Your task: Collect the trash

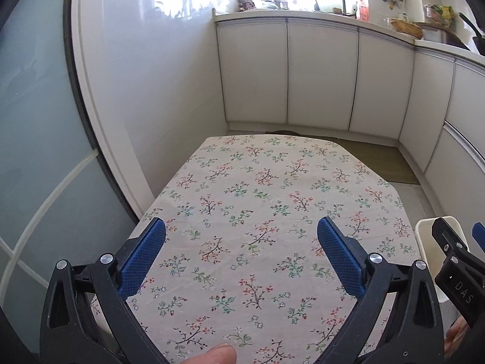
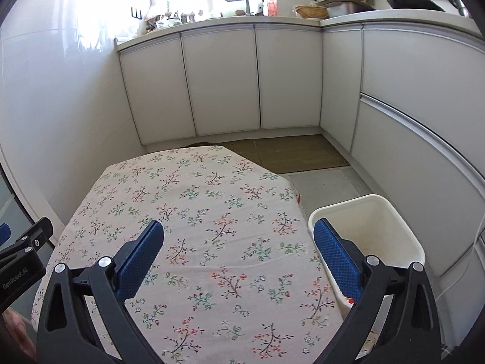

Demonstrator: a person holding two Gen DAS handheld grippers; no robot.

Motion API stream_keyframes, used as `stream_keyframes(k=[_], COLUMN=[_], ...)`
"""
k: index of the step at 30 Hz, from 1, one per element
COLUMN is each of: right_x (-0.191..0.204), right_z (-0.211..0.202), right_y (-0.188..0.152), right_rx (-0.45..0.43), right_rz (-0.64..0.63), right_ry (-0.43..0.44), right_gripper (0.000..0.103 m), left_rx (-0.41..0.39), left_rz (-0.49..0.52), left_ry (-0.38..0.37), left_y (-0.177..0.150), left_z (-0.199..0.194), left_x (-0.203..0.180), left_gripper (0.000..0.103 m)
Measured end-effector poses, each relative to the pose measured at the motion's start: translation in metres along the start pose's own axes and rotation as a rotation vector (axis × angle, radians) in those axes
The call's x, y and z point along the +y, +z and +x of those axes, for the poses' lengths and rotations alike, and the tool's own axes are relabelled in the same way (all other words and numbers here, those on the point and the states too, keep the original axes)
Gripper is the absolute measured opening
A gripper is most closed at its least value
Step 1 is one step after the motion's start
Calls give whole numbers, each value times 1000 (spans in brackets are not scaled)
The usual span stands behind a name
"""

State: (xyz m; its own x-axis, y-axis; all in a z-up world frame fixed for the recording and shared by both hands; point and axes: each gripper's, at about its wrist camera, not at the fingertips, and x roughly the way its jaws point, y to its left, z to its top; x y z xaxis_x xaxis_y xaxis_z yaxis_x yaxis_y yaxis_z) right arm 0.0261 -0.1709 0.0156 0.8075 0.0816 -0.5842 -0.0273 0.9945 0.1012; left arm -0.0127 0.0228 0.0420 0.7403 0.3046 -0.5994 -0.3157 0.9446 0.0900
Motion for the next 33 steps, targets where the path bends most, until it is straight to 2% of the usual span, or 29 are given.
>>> stream_keyframes(k=[14,33], right_x=[56,53], right_z=[30,38], right_y=[-13,-14], right_rx=[86,112], right_rz=[-92,-83], right_ry=[41,37], right_gripper=[96,96], left_rx=[117,140], left_rz=[-105,-104], left_ry=[1,11], left_y=[-12,-16], left_z=[33,42], left_x=[42,40], left_gripper=[96,96])
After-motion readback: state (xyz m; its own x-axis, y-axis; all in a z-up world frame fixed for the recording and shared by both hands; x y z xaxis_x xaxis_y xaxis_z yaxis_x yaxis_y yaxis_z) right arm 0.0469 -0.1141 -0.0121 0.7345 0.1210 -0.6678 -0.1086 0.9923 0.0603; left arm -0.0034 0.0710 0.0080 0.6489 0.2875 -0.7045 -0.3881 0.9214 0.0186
